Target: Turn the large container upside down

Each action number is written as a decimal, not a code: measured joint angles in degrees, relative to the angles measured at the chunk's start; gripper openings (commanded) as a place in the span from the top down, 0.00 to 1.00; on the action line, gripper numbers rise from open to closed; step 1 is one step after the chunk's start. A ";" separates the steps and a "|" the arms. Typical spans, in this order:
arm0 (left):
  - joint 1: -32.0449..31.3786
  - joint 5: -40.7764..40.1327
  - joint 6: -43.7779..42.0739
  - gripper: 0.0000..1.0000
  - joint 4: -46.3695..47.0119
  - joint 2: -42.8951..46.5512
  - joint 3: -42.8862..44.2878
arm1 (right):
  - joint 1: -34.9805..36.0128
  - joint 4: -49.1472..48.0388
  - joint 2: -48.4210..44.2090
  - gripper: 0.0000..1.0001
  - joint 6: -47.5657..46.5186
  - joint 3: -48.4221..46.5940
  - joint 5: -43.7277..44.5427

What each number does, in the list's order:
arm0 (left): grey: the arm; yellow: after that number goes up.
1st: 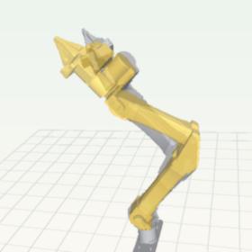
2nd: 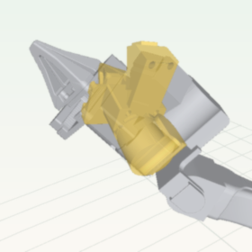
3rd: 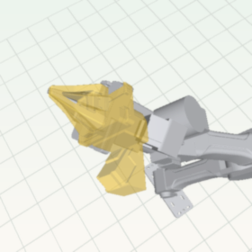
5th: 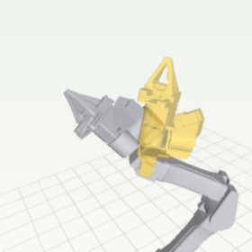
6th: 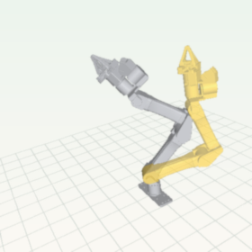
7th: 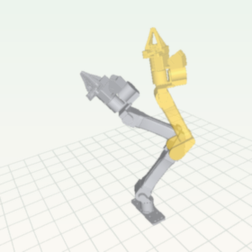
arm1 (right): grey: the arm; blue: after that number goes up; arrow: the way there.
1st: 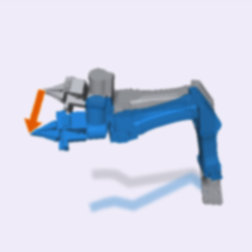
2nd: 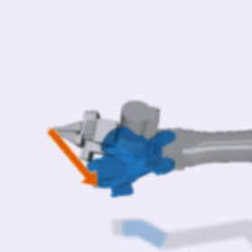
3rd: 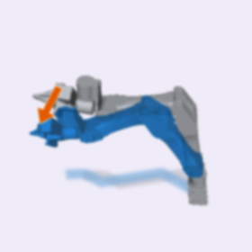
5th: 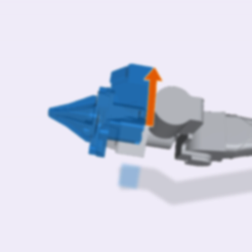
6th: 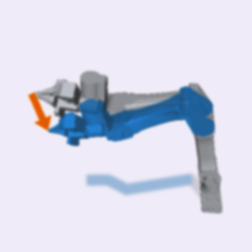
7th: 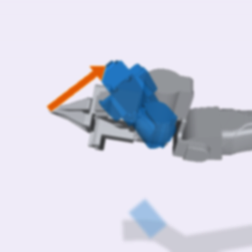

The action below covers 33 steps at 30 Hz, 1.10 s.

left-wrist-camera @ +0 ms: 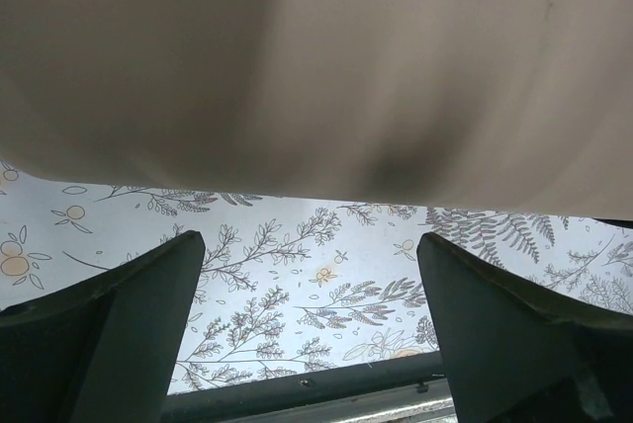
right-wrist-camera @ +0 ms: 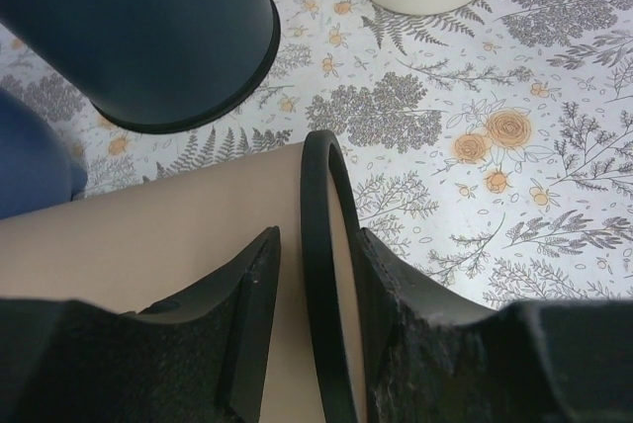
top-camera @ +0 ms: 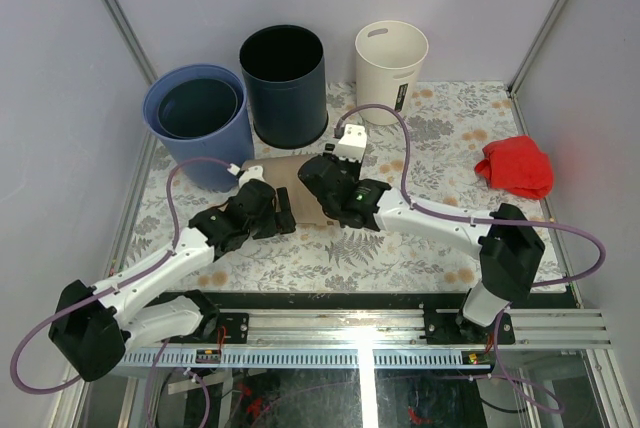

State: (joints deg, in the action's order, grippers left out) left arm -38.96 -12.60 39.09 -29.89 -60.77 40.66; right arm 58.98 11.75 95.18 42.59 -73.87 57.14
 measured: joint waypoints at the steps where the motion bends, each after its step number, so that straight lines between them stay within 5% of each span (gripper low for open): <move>1: -0.02 0.11 -0.02 0.11 0.02 -0.02 0.00 | 0.09 -0.57 0.00 0.61 0.20 0.28 0.55; 18: -0.02 0.20 -0.17 0.11 0.22 1.90 0.00 | 0.17 -8.70 1.46 1.00 2.34 3.50 7.45; 33: -0.02 0.09 -0.42 0.10 -2.29 5.53 2.71 | -1.60 -34.21 -12.00 1.00 2.47 26.73 4.68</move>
State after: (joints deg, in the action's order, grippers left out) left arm -38.98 -12.51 38.68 -32.18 -55.24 43.38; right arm 57.39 -22.46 83.18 45.06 -47.13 61.82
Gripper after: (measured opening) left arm 0.895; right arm 0.223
